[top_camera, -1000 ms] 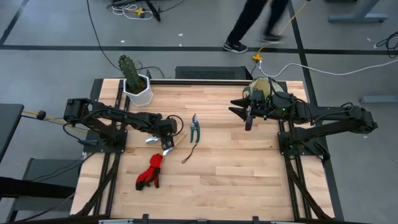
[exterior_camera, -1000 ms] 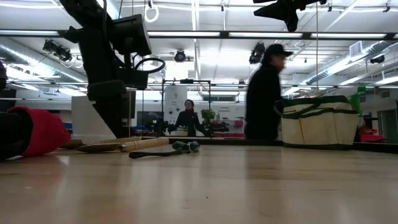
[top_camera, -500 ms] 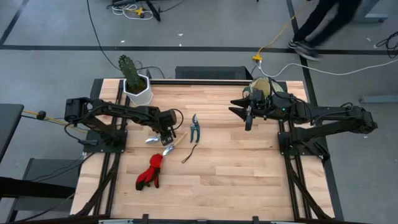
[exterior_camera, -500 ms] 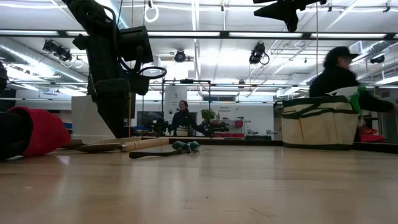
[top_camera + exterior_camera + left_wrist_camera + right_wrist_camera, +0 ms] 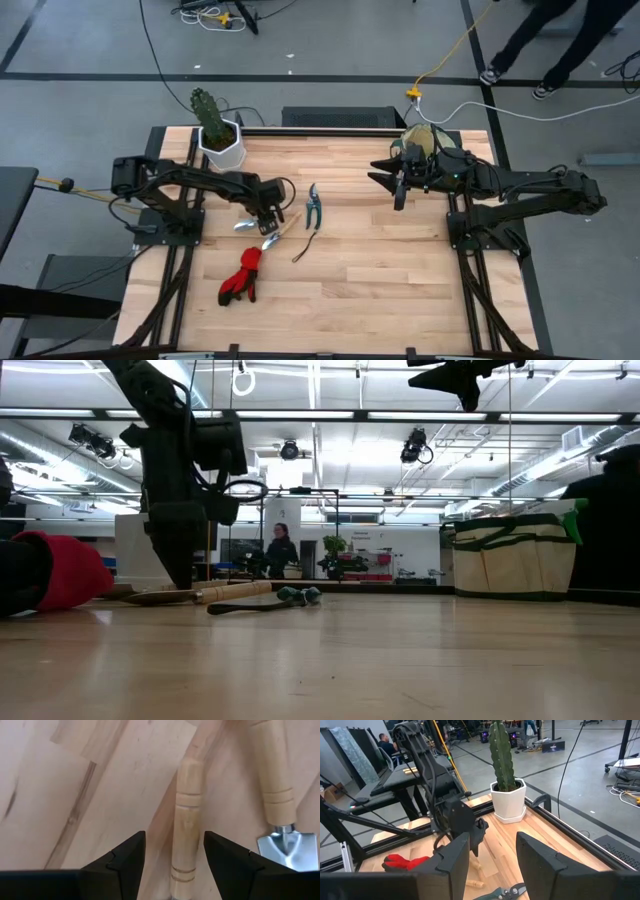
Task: Pick & Place Garden tools in Gardening bag
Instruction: Put the left brown trowel into the white gardening bag
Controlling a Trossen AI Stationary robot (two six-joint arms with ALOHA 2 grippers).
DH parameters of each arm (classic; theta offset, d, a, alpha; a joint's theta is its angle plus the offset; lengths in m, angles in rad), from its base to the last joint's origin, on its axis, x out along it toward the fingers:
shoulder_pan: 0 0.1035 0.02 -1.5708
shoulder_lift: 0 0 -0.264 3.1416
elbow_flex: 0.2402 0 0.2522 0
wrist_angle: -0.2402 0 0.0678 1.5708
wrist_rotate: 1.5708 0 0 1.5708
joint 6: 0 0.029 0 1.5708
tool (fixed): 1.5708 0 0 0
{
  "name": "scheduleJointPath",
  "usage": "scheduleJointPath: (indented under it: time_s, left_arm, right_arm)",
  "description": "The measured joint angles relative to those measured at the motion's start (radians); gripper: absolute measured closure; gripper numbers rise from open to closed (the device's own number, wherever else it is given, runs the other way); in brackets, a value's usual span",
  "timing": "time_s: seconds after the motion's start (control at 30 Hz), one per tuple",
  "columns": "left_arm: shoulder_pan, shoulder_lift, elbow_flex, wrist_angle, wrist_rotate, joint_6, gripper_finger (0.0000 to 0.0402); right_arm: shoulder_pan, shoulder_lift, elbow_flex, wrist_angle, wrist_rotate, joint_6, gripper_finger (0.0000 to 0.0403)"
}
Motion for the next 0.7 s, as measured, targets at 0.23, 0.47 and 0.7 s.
scheduleJointPath:
  time_s: [0.23,0.47,0.7]
  left_arm:
    - [0.000,0.026,0.001,0.001,0.000,0.000,0.0193]
    - [0.000,0.032,0.002,0.004,0.001,0.008,0.0193]
    - [0.001,0.033,0.002,0.005,0.002,-0.005,0.0194]
  right_arm:
    - [0.000,0.000,0.000,-0.001,0.000,0.000,0.0241]
    - [0.000,0.000,0.000,-0.008,0.000,0.000,0.0241]
    - [0.000,0.000,0.000,-0.007,0.000,0.000,0.0241]
